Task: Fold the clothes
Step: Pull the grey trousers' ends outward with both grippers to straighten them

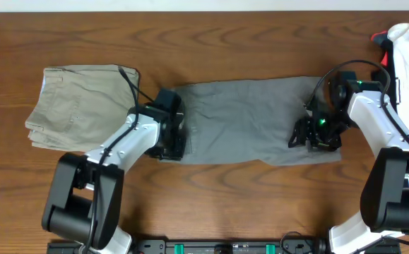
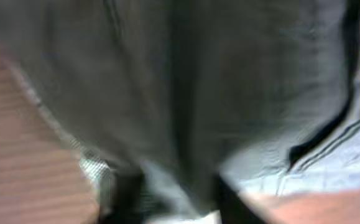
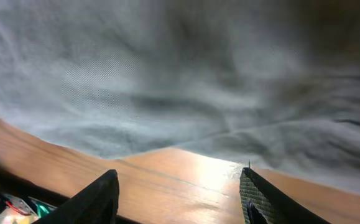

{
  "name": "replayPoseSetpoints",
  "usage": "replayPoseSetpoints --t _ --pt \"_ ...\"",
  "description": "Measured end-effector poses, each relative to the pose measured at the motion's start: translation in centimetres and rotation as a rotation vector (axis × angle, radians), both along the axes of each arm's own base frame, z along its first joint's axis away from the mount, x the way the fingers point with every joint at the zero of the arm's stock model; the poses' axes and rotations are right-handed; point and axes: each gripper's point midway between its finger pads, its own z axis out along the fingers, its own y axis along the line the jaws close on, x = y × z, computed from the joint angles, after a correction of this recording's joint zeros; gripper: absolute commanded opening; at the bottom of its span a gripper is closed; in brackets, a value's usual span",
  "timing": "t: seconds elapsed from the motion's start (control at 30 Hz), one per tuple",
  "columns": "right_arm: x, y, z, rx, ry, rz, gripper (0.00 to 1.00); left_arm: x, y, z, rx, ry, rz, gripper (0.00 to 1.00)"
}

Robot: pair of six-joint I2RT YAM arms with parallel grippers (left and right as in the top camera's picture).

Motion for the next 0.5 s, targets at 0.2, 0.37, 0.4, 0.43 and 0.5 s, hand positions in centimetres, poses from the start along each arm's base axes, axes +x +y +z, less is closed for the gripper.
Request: replayPoseSetpoints --t 0.2,0.37,0.4,0.43,0.5 --pt "0.3 -0.6 -0.2 -0.025 -0.012 0.003 0.59 -0.8 1.0 -0.2 0.061 0.035 0.034 0.06" --pt "0.7 -1.6 -0.9 -0.052 -0.026 -0.042 0.47 -1.1 1.9 -0.3 0.108 0.041 0.061 0.06" --pt "0.3 -1.7 -1.3 -0.053 -0.017 -0.053 0.49 -1.1 1.9 -0.3 0.113 0.04 0.064 0.06" --pt "-0.1 -1.7 -1.8 -0.055 -0.006 -0.061 0.49 -1.1 2.0 -0.3 0.117 0.04 0.067 0.06" --pt "-0.8 -1.8 -2.9 -0.062 0.008 -0.067 0.4 -1.1 2.0 -0.3 0.119 0.04 0.069 0.06"
